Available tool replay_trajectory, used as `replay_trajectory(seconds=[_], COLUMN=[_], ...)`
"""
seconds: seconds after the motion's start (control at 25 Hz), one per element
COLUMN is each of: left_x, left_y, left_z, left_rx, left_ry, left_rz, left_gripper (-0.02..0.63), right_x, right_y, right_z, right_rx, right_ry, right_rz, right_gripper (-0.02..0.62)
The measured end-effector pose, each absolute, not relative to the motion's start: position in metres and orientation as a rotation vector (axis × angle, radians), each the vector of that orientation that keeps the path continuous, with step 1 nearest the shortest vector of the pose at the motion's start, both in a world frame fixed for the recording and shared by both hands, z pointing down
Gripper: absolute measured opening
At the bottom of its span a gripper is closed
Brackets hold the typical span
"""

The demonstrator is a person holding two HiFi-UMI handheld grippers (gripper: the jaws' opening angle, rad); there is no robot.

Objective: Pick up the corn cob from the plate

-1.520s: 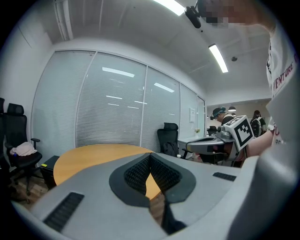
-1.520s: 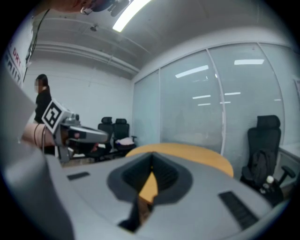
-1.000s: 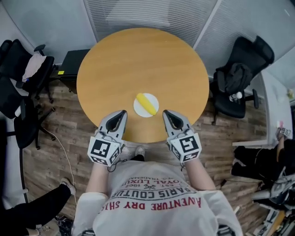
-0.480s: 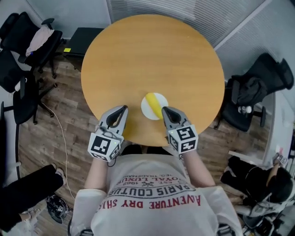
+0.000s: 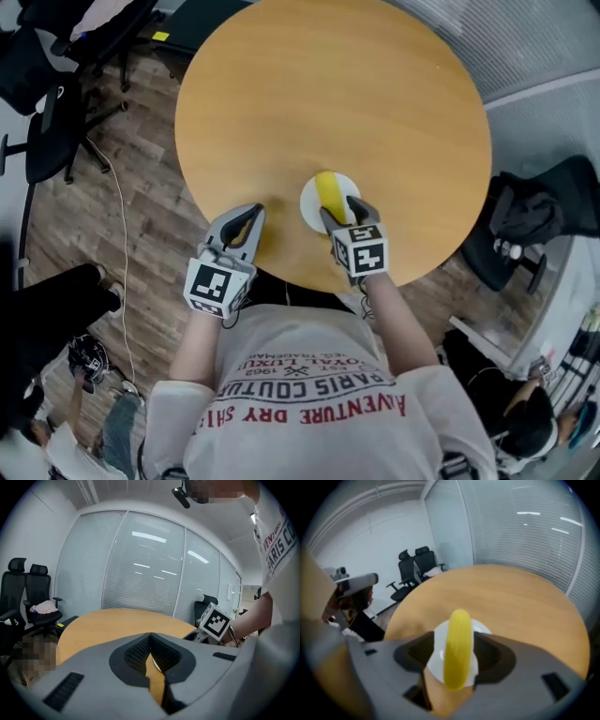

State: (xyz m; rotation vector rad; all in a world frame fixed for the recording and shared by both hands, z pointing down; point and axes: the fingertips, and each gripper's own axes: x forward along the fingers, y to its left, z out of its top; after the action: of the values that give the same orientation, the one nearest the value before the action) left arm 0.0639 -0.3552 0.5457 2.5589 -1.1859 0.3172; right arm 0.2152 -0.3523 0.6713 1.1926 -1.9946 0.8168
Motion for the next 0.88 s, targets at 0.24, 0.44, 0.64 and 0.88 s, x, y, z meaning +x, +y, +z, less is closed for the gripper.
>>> replay_trajectory(seconds=[0.24,0.44,0.64,0.88], left_x=[0.055,0.048,0.043,0.033], left_y=[-0.347,-0.344,-0.344,-0.349], left_z=[0.571,0.583,0.583,0.575], left_rx=[2.487,2.457,2.436,2.448], left_ry=[-1.217,-1.225,-1.236,-1.264], left_rz=[0.349,0.358,0.36,0.36], left_gripper=[0.035,0.035,0.035,0.035], right_x=[0.212,0.208,0.206,0.207], right_y=[-0.365,-0.367,-0.362,-0.366], right_z=[0.708,0.727,0.731,0.73], right_rx=[1.104,1.063,0.991,1.015], right_ry=[-1.863,-1.786,-1.756,-1.772], right_rz=[0.917,0.936,0.811,0.8], right_gripper=[0.27,0.272,0.272,0.27])
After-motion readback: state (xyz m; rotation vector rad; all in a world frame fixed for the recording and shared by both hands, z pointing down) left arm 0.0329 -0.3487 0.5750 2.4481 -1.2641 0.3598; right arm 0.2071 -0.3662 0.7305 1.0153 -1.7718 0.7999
